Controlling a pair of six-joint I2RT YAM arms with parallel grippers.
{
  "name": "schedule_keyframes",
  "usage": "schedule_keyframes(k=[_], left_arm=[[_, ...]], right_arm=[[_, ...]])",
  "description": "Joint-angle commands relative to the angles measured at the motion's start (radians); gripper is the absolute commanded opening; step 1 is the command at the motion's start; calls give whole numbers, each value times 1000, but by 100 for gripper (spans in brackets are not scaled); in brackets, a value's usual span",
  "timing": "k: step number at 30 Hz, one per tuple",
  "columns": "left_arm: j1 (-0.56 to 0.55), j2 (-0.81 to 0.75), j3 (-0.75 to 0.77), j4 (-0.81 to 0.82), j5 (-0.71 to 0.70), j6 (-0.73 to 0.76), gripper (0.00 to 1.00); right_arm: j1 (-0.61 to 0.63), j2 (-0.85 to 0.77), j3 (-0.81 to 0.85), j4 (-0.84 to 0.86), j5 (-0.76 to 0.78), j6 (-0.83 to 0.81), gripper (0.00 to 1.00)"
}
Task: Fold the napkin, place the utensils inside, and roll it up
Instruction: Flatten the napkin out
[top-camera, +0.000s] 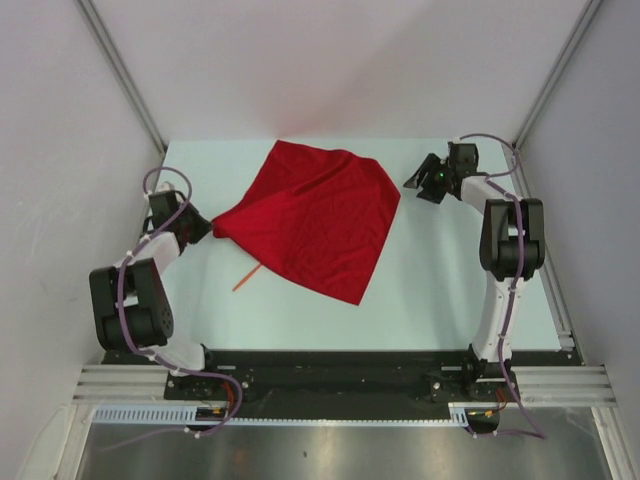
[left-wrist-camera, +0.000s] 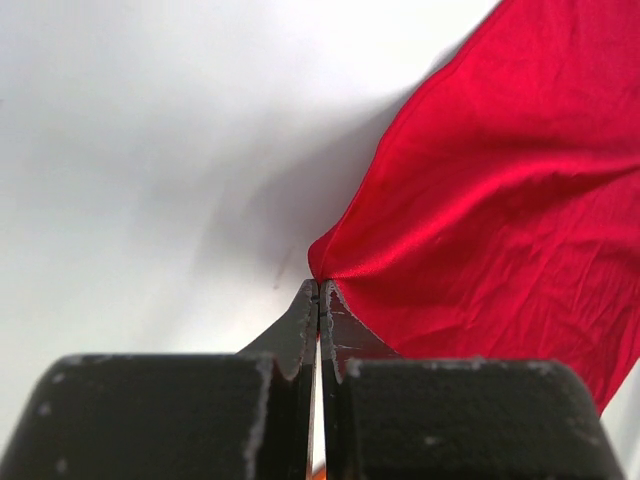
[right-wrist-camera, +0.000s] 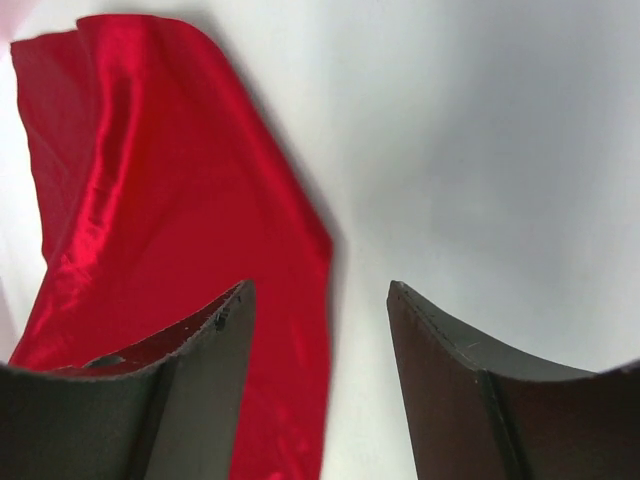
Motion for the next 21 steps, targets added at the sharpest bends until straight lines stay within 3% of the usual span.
schedule_keyframes(k=[1,16,21], left_arm=[[37,-78,2,-26,-52,17,0],[94,-93,-24,7,-51,2,0],[94,-69,-27,20,-16,0,0]], right_arm=[[23,45,14,115,-117,91,61],[128,176,19,277,-113,210,61],[129,214,17,352,-92,287,53]])
